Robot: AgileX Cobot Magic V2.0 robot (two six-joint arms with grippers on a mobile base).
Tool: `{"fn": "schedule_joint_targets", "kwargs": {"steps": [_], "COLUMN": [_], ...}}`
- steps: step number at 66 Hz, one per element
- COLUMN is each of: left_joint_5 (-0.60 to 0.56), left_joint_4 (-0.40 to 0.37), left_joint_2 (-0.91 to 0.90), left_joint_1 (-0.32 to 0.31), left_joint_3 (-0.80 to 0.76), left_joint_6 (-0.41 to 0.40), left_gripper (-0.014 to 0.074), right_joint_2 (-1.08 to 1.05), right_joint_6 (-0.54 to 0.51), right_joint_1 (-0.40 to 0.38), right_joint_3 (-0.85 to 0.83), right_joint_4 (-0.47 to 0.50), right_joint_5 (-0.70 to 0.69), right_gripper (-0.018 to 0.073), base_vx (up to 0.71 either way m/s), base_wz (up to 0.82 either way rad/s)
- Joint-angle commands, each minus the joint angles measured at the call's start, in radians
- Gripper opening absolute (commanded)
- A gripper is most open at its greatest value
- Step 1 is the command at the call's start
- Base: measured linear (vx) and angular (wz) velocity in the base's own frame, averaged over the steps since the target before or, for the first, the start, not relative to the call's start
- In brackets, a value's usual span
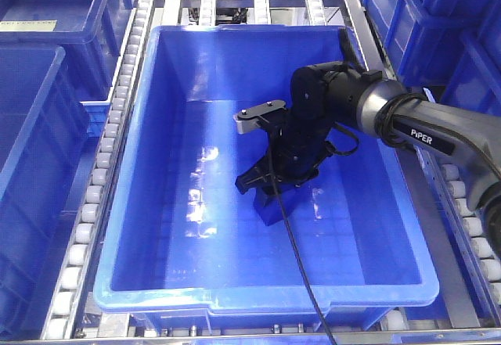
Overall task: Pour parts from conveyor to right shelf
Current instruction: 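Reach the right gripper with the block down into the blue bin, then open the right gripper to release the block and withdraw upward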
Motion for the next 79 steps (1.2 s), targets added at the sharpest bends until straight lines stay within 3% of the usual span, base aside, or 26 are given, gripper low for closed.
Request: {"fn": "schedule_joint_targets", "kwargs": {"steps": [1,13,29,36,55,65,73,79], "left_joint_5": [-0.079,-0.079,-0.079,-0.079,-0.079,-0.079,-0.079,-0.079], "left_joint_4": [-0.008,-0.008,-0.008,-0.008,-0.008,-0.008,-0.008,-0.008], "left_joint_2": [0.016,0.016,0.016,0.016,0.016,0.016,0.016,0.016], "left_joint_1": [-0.006,-0.006,-0.006,-0.006,-0.006,-0.006,-0.006,-0.006], "left_joint_3": [-0.020,-0.020,-0.020,-0.020,-0.020,-0.020,-0.020,-0.020], "left_joint_6": [-0.008,-0.008,-0.008,-0.008,-0.008,-0.008,-0.008,-0.008], "left_gripper": [-0.0006,-0.0006,-0.0006,-0.0006,-0.0006,-0.0006,-0.0006,-0.0006], "right_joint_2": [-0.051,-0.051,-0.051,-0.066,-0.169,-0.281,-0.408,-0.502], "right_joint_6": [-0.001,-0.005,-0.004,-0.003,-0.001,-0.001,-0.001,-0.001], "right_joint_1": [0.000,0.000,0.002,0.012,0.029,0.028,0.027,0.027], "right_joint_3": [-0.029,-0.029,-0.029,-0.029,-0.012,0.149,0.353,0.499], "right_joint_4": [-0.017,-0.017,0.000,0.005,-0.014,-0.016,-0.034,-0.068], "right_joint_5": [-0.013,-0.006,-0.020,-0.058,-0.226,-0.430,-0.653,-0.793], "right_gripper": [0.0030,0.0176,0.0515,0.0566,0.0543,0.0510,0.0426,0.0286], "base_vx": [0.00,0.00,0.00,0.00,0.00,0.00,0.00,0.00], "base_wz": [0.00,0.00,0.00,0.00,0.00,0.00,0.00,0.00]}}
